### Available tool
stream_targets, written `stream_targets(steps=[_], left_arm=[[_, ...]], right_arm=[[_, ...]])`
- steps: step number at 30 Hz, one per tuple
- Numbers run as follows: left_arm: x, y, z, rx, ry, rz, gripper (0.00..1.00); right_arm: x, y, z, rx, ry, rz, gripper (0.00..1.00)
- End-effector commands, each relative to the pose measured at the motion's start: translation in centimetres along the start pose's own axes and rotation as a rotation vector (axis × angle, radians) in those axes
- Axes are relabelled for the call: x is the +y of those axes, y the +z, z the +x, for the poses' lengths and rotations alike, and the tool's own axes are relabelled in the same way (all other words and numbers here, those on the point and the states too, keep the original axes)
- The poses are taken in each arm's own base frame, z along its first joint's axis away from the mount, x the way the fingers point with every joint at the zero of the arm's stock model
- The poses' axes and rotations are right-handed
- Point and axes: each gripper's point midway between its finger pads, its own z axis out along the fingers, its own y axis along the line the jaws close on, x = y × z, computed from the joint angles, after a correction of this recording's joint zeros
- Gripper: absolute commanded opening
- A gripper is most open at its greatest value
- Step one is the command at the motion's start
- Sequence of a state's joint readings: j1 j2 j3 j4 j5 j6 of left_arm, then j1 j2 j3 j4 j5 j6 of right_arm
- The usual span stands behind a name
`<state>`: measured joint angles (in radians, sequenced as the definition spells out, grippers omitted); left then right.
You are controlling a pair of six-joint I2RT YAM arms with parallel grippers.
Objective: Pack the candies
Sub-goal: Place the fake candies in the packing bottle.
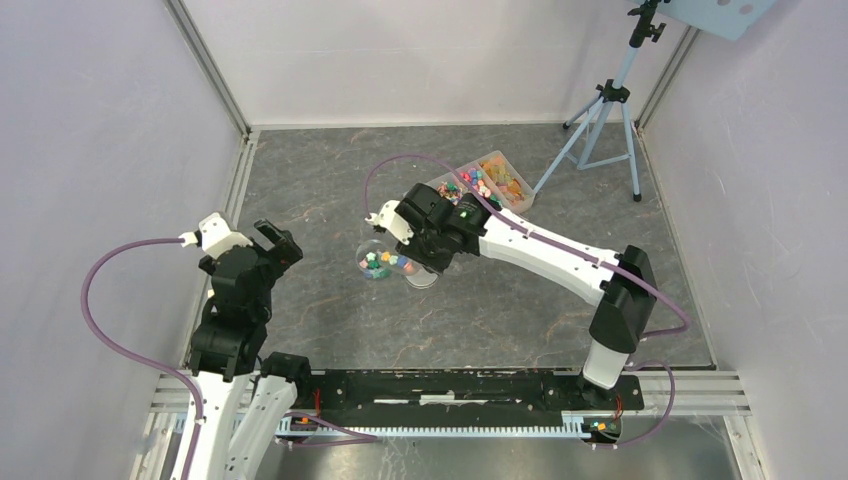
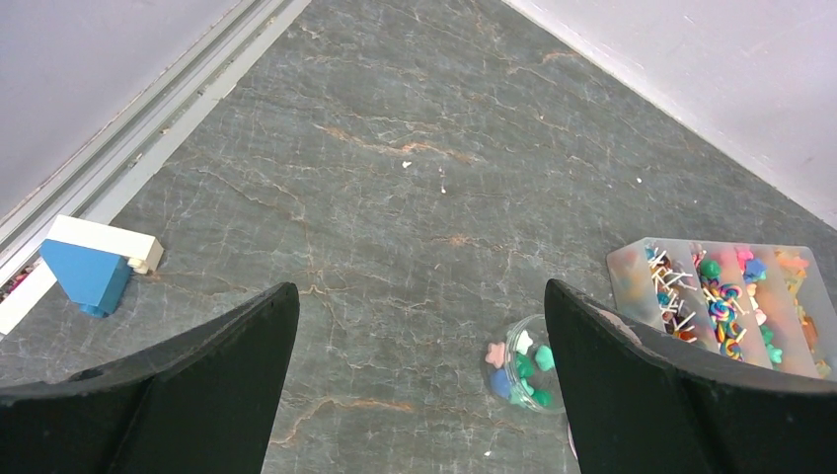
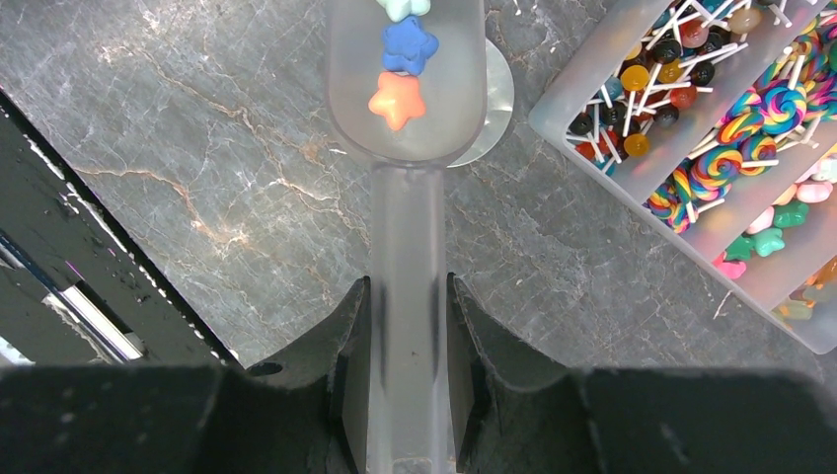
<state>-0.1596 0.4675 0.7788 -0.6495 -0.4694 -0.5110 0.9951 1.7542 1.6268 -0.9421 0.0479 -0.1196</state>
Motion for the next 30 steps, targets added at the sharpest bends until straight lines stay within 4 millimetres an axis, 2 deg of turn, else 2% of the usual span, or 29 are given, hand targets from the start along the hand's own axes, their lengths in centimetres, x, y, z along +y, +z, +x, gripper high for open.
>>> stream_targets(steps=[1,30], left_arm=[[-0.07,-0.41,-1.42,-0.048,-0.001,0.002,1.0],[-0.06,-0.49,-1.49,-0.051,-0.004,0.003,1.0]], right_arm=[[-0.35,-1.02,-1.49,-0.022,-0.006,0.017,0.0],[-0.77,-1.41,-2.19,0.041,-0.032,0.034,0.0]])
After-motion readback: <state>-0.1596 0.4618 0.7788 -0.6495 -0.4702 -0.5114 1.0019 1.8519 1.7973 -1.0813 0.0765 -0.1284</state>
